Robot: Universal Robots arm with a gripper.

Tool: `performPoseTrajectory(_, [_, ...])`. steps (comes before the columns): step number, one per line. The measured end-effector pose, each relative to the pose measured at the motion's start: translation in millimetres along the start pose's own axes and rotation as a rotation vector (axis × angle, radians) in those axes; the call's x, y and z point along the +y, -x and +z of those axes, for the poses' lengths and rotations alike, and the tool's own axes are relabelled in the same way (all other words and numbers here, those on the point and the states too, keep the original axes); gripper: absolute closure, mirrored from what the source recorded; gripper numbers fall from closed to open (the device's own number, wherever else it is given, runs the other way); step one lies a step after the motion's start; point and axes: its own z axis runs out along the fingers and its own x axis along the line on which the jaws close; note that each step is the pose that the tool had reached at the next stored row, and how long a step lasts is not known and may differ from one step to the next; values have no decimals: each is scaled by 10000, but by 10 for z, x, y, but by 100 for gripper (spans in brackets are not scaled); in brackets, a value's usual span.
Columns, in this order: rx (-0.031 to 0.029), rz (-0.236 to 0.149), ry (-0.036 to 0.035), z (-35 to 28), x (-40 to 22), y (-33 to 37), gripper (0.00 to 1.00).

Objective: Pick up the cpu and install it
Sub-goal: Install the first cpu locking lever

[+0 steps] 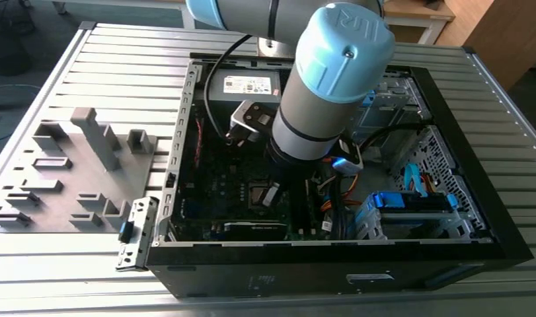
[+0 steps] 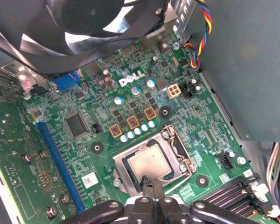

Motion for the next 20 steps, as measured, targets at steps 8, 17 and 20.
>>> performPoseTrajectory(8, [52, 10, 97, -2, -28, 15, 88])
performPoseTrajectory(17, [63, 12, 113, -11, -90, 50, 88])
performPoseTrajectory(20, [64, 11, 116, -12, -105, 58, 88])
